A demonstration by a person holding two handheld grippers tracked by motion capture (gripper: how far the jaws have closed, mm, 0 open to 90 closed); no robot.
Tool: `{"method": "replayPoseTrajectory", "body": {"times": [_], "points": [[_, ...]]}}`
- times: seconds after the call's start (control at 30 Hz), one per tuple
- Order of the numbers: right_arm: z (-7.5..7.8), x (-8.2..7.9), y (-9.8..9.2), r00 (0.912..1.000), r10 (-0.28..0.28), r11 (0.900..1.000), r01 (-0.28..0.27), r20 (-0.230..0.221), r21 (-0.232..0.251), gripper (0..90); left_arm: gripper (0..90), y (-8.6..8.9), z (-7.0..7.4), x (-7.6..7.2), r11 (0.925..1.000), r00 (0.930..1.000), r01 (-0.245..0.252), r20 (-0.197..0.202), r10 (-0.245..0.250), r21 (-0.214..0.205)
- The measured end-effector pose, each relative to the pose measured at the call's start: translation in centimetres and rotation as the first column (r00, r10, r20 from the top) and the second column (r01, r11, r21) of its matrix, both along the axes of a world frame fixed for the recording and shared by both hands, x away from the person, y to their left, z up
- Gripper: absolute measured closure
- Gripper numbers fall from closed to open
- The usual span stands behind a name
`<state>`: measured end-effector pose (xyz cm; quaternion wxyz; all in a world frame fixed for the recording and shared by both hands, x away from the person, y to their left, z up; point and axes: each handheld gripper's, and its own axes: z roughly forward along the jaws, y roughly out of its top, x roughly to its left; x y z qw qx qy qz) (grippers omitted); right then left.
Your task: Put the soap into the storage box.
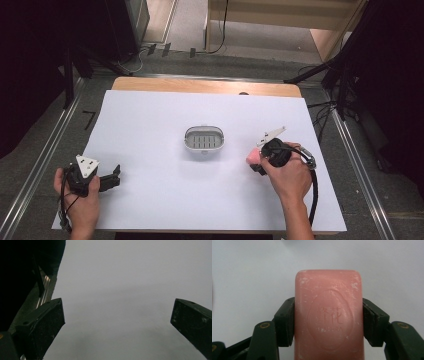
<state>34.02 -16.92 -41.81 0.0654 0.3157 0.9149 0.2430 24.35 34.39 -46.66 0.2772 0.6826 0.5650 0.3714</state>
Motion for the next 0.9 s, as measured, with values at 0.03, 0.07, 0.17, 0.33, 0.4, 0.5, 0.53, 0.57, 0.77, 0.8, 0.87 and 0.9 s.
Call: {"method": "replayPoseTrajectory", "body": {"times": [0.03, 0.07, 0.17, 0.33, 0.4, 0.5, 0.53, 0.57, 0.77, 0.8, 0.87, 0.9], "points": [[0.1, 0.0, 0.2, 0.9999, 0.011, 0.9999, -0.011, -0.002, 0.007, 38.8, 0.0, 0.0, 0.0, 0.0, 1.0000, 1.0000, -0.001, 0.000, 0.001, 0.001], [0.3, 0.1, 0.3, 0.9997, 0.024, 0.9996, -0.024, -0.004, 0.014, 38.8, 0.0, 0.0, 0.0, 0.0, 1.0000, 1.0000, -0.002, 0.002, 0.002, 0.002], [0.8, 0.2, 0.9, 0.9980, 0.062, 0.9979, -0.062, 0.014, 0.021, 38.8, 0.0, 0.0, 0.0, 0.0, 1.0000, 1.0000, -0.001, 0.000, 0.001, 0.001], [1.1, 0.6, 2.0, 0.9915, 0.128, 0.9916, -0.128, 0.025, 0.015, 38.8, 0.0, 0.0, 0.0, 0.0, 1.0000, 1.0000, -0.003, 0.002, 0.003, 0.004], [1.3, 0.7, 2.5, 0.9896, 0.141, 0.9899, -0.142, 0.025, 0.007, 38.8, 0.0, -0.1, 0.0, 0.0, 1.0000, 1.0000, -0.001, 0.002, 0.001, 0.006], [1.3, 0.8, 3.1, 0.9873, 0.157, 0.9875, -0.157, 0.023, 0.009, 38.8, 0.0, -0.1, 0.0, 0.0, 1.0000, 1.0000, -0.001, 0.002, 0.001, 0.006], [1.3, 0.9, 3.3, 0.9861, 0.165, 0.9863, -0.165, 0.022, 0.010, 38.8, 0.0, -0.1, 0.0, 0.0, 1.0000, 1.0000, -0.001, 0.002, 0.001, 0.006], [1.4, 1.0, 3.6, 0.9846, 0.173, 0.9849, -0.173, 0.024, 0.004, 38.8, 0.0, -0.1, 0.0, 0.0, 1.0000, 1.0000, -0.001, 0.001, 0.001, 0.006], [1.4, 1.3, 5.0, 0.9701, 0.242, 0.9703, -0.242, 0.021, -0.008, 38.8, 0.0, -0.1, 0.0, 0.0, 1.0000, 1.0000, -0.001, 0.000, 0.001, 0.006], [1.4, 1.4, 5.2, 0.9678, 0.250, 0.9681, -0.250, 0.024, -0.009, 38.8, 0.0, -0.1, 0.0, 0.0, 1.0000, 1.0000, -0.001, 0.000, 0.001, 0.006], [1.5, 1.5, 5.6, 0.9654, 0.260, 0.9657, -0.260, 0.024, -0.008, 38.8, 0.0, -0.1, 0.0, 0.0, 1.0000, 1.0000, 0.000, 0.001, 0.000, 0.007], [1.5, 1.6, 5.7, 0.9647, 0.262, 0.9650, -0.262, 0.025, -0.007, 38.8, 0.0, -0.1, 0.0, 0.0, 1.0000, 1.0000, -0.001, 0.002, 0.001, 0.007]]}}
